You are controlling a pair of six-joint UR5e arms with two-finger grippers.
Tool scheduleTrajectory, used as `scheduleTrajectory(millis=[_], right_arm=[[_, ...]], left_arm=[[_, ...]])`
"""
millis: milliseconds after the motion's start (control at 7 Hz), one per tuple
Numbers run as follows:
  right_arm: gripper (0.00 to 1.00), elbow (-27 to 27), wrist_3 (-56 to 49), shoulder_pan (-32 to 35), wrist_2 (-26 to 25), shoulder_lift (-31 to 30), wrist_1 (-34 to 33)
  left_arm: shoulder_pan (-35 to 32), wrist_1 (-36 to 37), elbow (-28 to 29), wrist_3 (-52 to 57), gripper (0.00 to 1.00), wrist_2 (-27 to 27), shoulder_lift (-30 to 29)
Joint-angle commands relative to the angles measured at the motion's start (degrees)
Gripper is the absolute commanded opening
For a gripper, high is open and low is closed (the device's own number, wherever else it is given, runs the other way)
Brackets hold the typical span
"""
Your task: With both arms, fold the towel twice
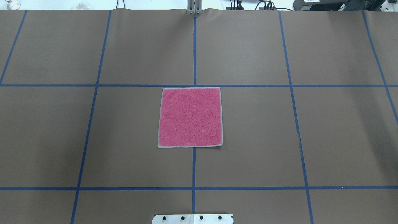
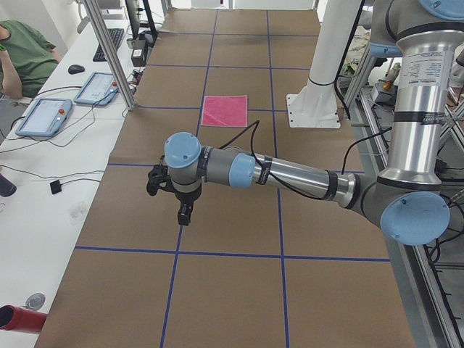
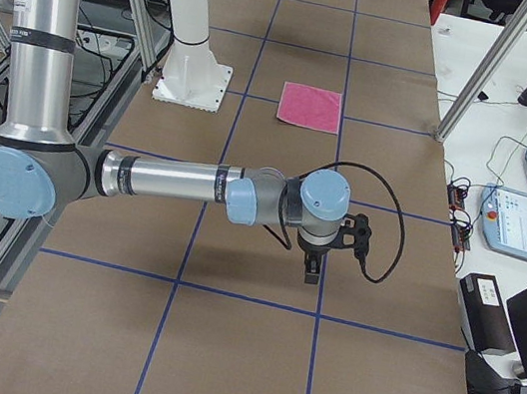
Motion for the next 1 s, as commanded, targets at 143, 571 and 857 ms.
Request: scheduleTrajectory(millis=[143, 571, 857], right_arm=[[1.0, -0.72, 1.29, -5.47, -1.17, 6.24, -0.23], [1.0, -4.68, 7.74, -9.28, -0.91, 7.5, 6.15], [1.0, -2.58, 32.71, -20.29, -5.35, 13.52, 8.28]], left_arm=[[8.35, -3.51, -2.53, -14.88, 1.0, -1.65, -7.41], [18.7, -3.43, -2.44, -38.27, 1.0, -1.21, -14.46], [27.6, -3.34, -2.52, -54.51, 1.0, 2.98, -20.78]])
